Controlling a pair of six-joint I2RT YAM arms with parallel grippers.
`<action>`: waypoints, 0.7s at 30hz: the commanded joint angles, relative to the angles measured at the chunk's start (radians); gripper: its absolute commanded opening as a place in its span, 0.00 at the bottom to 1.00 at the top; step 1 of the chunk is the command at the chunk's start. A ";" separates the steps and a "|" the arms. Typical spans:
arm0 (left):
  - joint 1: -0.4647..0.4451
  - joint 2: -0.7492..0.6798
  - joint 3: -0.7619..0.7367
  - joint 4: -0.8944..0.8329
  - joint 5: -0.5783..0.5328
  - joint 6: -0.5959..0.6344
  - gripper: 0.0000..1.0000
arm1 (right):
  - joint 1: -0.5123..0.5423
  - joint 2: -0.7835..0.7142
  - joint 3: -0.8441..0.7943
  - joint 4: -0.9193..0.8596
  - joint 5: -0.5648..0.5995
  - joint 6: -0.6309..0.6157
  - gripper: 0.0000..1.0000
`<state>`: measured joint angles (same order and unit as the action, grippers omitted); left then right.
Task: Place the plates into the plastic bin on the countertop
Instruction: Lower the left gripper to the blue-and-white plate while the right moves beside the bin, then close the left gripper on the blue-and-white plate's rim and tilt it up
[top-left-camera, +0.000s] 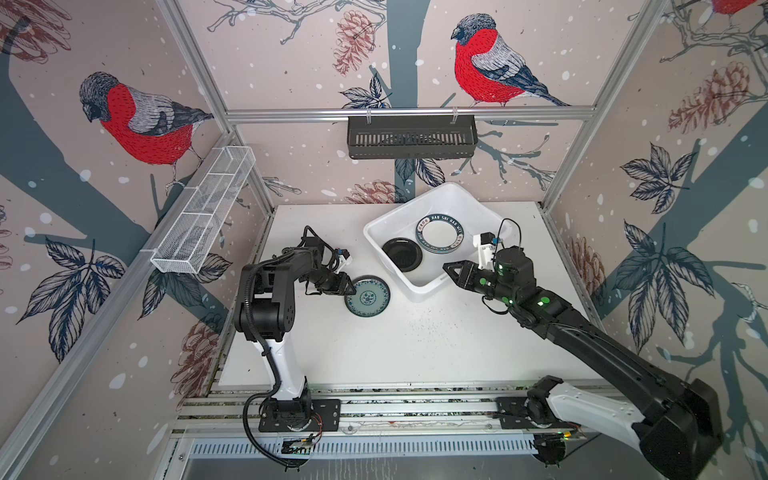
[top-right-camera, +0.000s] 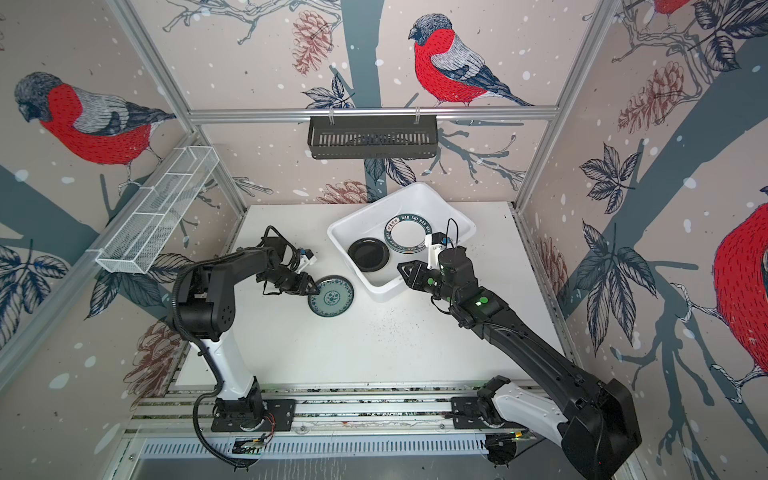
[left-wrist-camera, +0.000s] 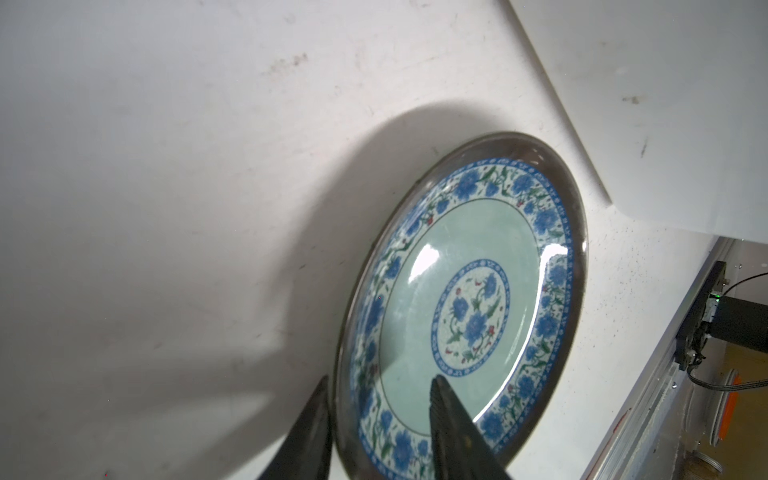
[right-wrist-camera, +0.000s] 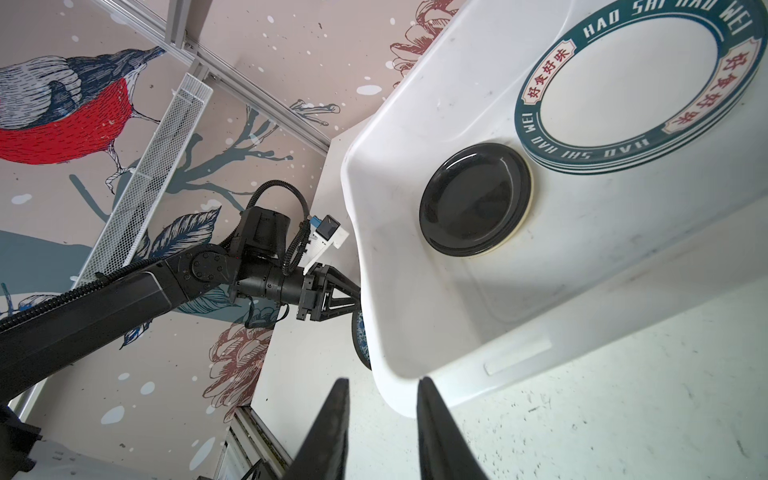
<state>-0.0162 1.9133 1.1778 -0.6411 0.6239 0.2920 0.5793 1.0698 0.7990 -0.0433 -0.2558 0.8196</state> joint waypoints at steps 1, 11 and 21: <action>-0.001 0.004 -0.002 0.024 0.014 0.004 0.36 | -0.001 0.008 -0.002 0.046 -0.003 0.015 0.30; 0.001 0.012 -0.016 0.030 0.003 0.020 0.24 | 0.000 0.024 -0.018 0.078 -0.004 0.026 0.30; 0.010 -0.006 -0.041 0.040 0.013 0.019 0.09 | -0.003 0.035 -0.024 0.094 -0.007 0.032 0.30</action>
<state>-0.0109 1.9133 1.1404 -0.5888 0.6353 0.2920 0.5785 1.1030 0.7738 0.0078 -0.2565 0.8417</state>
